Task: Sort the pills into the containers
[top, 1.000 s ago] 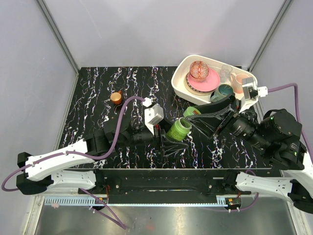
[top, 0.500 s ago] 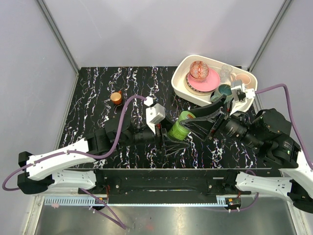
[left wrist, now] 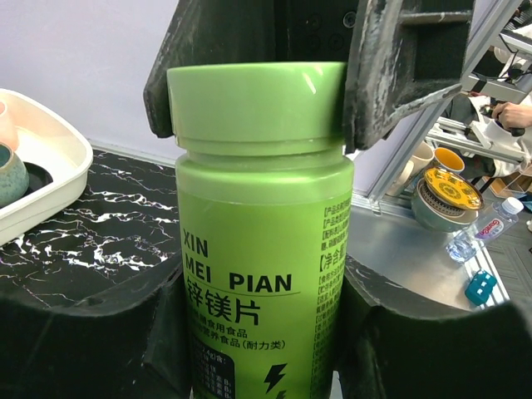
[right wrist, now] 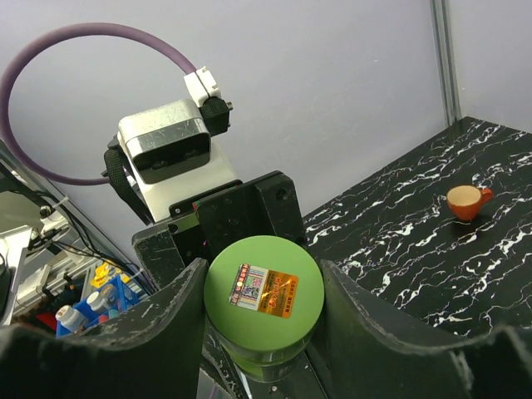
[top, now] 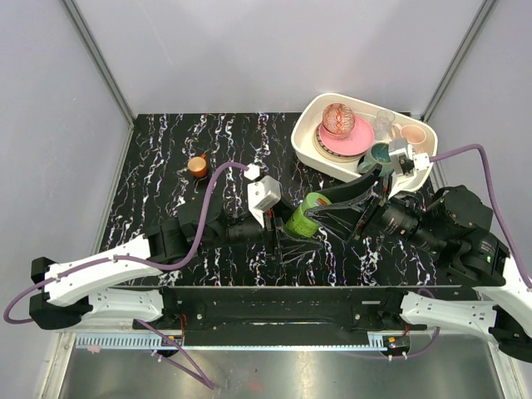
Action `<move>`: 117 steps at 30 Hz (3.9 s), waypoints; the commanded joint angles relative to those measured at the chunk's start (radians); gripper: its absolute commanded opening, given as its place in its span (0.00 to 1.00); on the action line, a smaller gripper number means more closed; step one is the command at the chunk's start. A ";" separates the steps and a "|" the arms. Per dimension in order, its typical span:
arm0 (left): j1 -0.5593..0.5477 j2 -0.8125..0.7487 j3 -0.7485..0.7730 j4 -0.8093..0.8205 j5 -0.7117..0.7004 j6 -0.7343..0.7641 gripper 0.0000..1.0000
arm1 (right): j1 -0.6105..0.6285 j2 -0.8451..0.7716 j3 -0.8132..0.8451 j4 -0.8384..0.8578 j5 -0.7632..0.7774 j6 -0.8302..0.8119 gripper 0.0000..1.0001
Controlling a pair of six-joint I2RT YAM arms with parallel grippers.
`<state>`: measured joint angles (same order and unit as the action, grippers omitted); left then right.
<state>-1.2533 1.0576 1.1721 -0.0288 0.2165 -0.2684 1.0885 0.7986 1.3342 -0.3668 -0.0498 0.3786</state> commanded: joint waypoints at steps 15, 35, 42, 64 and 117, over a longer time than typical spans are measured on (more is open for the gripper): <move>-0.005 -0.044 0.072 0.086 -0.290 0.092 0.00 | 0.005 0.042 -0.030 -0.014 0.024 0.009 0.02; -0.003 0.097 0.184 0.253 -0.925 0.485 0.00 | 0.005 0.338 0.206 -0.196 0.485 0.057 0.03; -0.003 0.200 0.251 0.386 -1.074 0.606 0.00 | 0.005 0.438 0.328 -0.227 0.605 0.042 0.08; -0.003 0.162 0.149 0.431 -1.056 0.492 0.00 | 0.005 0.358 0.327 -0.003 0.360 -0.049 0.66; -0.005 0.018 0.061 0.256 0.026 0.032 0.00 | 0.005 0.063 0.204 -0.081 -0.165 -0.284 0.77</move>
<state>-1.2549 1.0771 1.2018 0.0814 0.1631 -0.2173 1.0870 0.8589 1.5532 -0.4679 -0.2276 0.0849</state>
